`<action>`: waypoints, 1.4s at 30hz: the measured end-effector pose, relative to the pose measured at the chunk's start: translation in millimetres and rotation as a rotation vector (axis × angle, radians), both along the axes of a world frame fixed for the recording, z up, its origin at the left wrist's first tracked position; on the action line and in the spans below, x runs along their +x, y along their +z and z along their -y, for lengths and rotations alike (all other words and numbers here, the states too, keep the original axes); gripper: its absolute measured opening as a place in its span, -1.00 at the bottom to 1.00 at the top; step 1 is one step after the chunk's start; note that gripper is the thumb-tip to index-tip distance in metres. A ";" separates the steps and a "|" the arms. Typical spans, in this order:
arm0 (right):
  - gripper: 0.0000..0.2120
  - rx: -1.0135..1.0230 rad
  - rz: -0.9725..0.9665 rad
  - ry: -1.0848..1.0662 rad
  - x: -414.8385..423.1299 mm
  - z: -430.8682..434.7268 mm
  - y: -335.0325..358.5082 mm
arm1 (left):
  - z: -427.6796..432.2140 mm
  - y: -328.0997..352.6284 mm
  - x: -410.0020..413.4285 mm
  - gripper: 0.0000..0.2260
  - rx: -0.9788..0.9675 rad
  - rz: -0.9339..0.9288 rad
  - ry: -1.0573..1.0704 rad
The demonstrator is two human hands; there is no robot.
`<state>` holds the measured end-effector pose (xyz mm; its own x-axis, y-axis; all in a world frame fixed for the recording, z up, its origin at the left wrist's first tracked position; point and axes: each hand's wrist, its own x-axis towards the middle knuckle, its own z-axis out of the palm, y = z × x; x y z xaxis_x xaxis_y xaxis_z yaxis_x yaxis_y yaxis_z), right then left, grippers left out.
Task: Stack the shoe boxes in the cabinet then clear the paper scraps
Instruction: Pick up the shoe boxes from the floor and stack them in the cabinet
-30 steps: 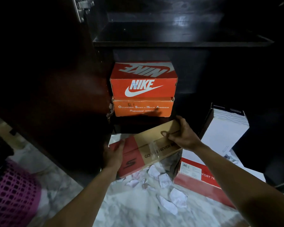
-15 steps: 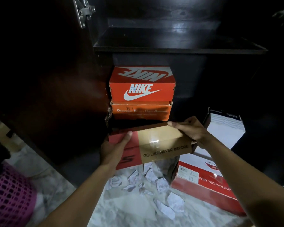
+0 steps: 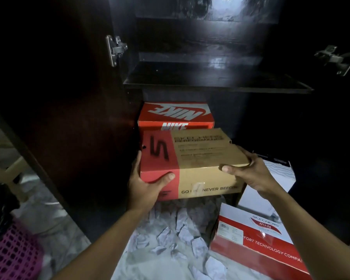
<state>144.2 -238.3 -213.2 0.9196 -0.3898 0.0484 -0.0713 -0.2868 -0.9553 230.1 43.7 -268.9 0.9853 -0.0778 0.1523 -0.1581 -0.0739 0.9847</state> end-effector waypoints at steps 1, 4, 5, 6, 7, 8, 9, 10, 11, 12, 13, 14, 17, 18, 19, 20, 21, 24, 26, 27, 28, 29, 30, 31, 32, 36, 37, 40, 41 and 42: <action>-0.44 -0.017 0.047 -0.014 3.5 0.8 4.8 | 1.3 6.4 8.0 0.04 -0.003 0.035 -0.027; -0.19 -0.052 0.123 -0.094 24.5 10.2 10.1 | 8.4 32.8 37.0 0.08 -0.002 0.100 -0.089; -0.14 -0.042 0.146 -0.096 31.5 10.1 14.2 | 11.6 41.5 47.1 0.07 0.002 0.107 -0.100; -0.15 -0.038 0.180 -0.089 38.9 9.5 17.5 | 15.1 48.5 58.0 0.05 0.007 0.109 -0.101; -0.21 -0.033 0.200 -0.083 47.7 8.9 20.2 | 18.9 53.7 68.9 0.03 0.008 0.105 -0.094; -0.28 -0.025 0.216 -0.084 56.5 8.5 21.6 | 22.3 57.4 79.3 0.00 0.012 0.101 -0.081; -0.38 -0.021 0.234 -0.106 66.5 9.0 21.9 | 25.3 60.1 90.0 -0.02 0.024 0.106 -0.066; -0.47 -0.041 0.252 -0.137 76.4 9.8 22.7 | 28.5 63.5 99.2 -0.04 0.021 0.112 -0.049; -0.45 -0.063 0.269 -0.159 84.7 11.0 23.3 | 31.7 66.6 107.2 -0.05 0.003 0.120 -0.031; -0.35 -0.055 0.286 -0.184 93.3 14.9 21.2 | 33.5 69.4 116.0 -0.05 -0.019 0.127 -0.009; -0.23 -0.039 0.300 -0.215 99.0 16.1 22.8 | 34.7 73.4 122.7 -0.06 -0.041 0.139 0.009; -0.13 -0.045 0.326 -0.244 104.3 16.9 24.9 | 35.0 77.7 127.8 -0.08 -0.057 0.150 0.019; -0.16 -0.082 0.428 -0.300 109.3 17.0 30.9 | 32.3 87.4 139.7 -0.13 -0.090 0.221 0.010; -0.27 -0.089 0.472 -0.296 111.3 16.4 32.1 | 32.3 89.6 141.7 -0.14 -0.102 0.242 0.001; -0.38 -0.099 0.478 -0.289 114.5 16.0 32.9 | 32.5 88.4 145.1 -0.13 -0.112 0.252 -0.004; -0.42 -0.116 0.470 -0.269 119.6 17.1 30.9 | 34.5 86.9 147.3 -0.09 -0.118 0.249 -0.004; -0.40 -0.138 0.448 -0.259 123.6 18.2 28.6 | 37.0 84.2 149.1 -0.03 -0.115 0.232 0.005; -0.09 -0.147 0.360 -0.260 136.5 22.7 16.6 | 42.7 69.9 157.1 -0.07 -0.063 0.165 0.028; -0.03 -0.125 0.324 -0.248 143.1 21.1 7.5 | 44.2 60.5 160.6 -0.28 0.000 0.141 0.059; -0.04 -0.119 0.312 -0.238 147.0 19.4 2.8 | 45.5 57.1 162.6 -0.32 0.027 0.129 0.093; -0.07 -0.115 0.313 -0.233 152.3 18.2 -3.2 | 47.7 54.1 164.8 -0.33 0.068 0.125 0.143; -0.10 -0.104 0.312 -0.245 157.8 16.4 -8.3 | 50.3 52.2 167.6 -0.32 0.125 0.132 0.205; -0.16 -0.093 0.331 -0.267 164.8 14.2 -14.2 | 54.6 50.8 170.6 -0.29 0.191 0.144 0.266; -0.23 -0.087 0.351 -0.311 170.4 10.6 -17.5 | 59.7 50.3 173.3 -0.25 0.252 0.150 0.315; -0.28 -0.091 0.380 -0.372 177.2 7.4 -20.2 | 66.0 51.0 175.1 -0.20 0.287 0.157 0.355; -0.46 -0.185 0.409 -0.501 204.1 -0.6 -26.1 | 92.1 50.8 185.4 -0.15 0.172 0.202 0.409; -0.49 -0.215 0.399 -0.481 210.6 -1.6 -29.0 | 96.9 49.5 189.0 -0.20 0.143 0.227 0.395; -0.35 -0.314 0.342 -0.357 228.4 -3.6 -38.7 | 104.0 46.2 203.0 -0.33 0.212 0.225 0.260; -0.28 -0.325 0.322 -0.309 233.1 -4.4 -40.9 | 104.1 46.2 208.2 -0.34 0.254 0.204 0.223; -0.23 -0.322 0.316 -0.283 237.3 -4.2 -43.0 | 103.0 47.1 213.0 -0.36 0.282 0.196 0.217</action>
<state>381.5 -234.1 -256.2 0.7019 -0.5404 0.4640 0.0888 -0.5800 -0.8097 443.0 -59.3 -221.8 0.9378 0.0630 0.3414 -0.2920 -0.3889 0.8738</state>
